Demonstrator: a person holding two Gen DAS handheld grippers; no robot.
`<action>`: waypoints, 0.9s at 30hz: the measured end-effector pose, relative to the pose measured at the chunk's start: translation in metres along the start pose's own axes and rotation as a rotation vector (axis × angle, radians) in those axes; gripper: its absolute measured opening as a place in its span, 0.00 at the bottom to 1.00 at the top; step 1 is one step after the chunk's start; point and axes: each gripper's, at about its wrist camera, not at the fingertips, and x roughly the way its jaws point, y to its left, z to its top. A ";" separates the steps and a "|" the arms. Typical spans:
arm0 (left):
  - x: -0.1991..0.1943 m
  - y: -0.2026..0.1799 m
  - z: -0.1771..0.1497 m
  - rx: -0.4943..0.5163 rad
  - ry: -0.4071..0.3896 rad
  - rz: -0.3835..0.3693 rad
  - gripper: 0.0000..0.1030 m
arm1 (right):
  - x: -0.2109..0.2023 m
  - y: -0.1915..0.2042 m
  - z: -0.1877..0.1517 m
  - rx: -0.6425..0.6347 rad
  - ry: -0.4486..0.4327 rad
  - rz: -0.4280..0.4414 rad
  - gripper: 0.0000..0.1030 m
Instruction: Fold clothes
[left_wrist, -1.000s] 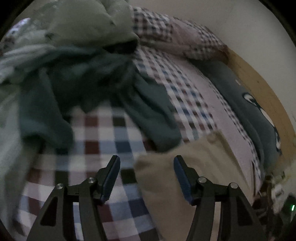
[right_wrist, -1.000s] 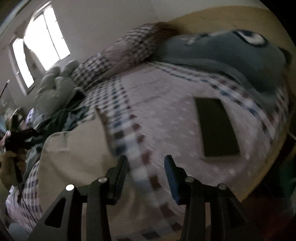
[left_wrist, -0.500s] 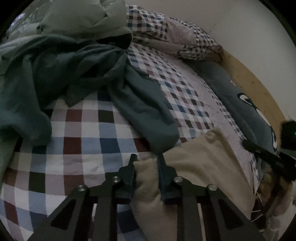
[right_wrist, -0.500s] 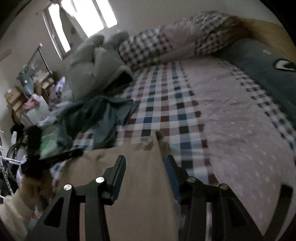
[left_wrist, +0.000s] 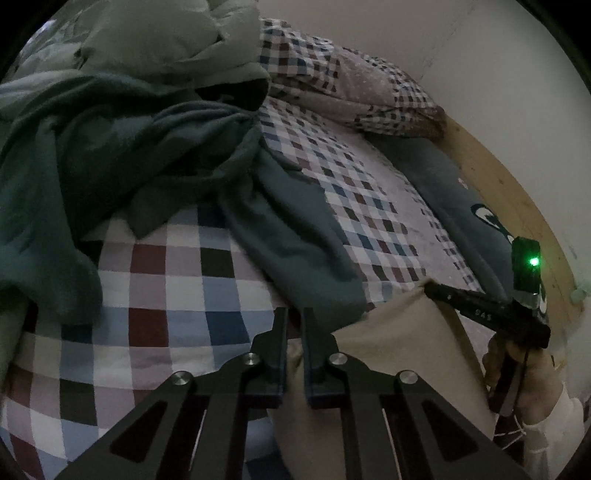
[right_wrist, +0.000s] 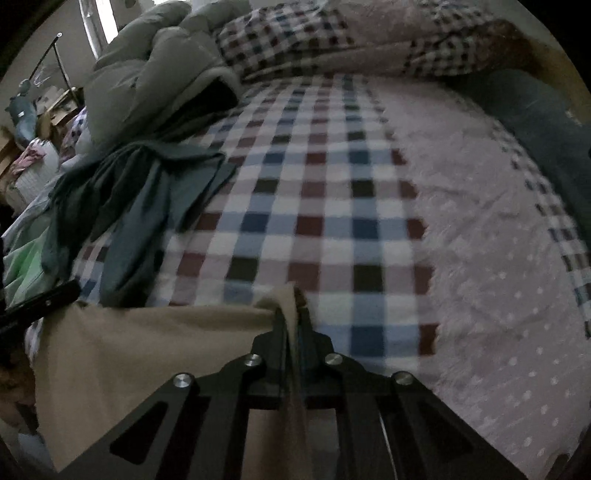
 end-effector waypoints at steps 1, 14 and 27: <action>0.002 0.002 0.000 -0.011 0.009 0.004 0.06 | 0.001 -0.001 0.001 0.001 -0.001 -0.020 0.02; -0.010 0.028 -0.010 -0.149 0.021 -0.007 0.55 | -0.032 0.004 0.004 0.049 -0.109 -0.194 0.46; -0.004 0.009 -0.014 -0.108 0.059 -0.073 0.59 | -0.022 0.036 -0.002 0.009 -0.080 0.017 0.39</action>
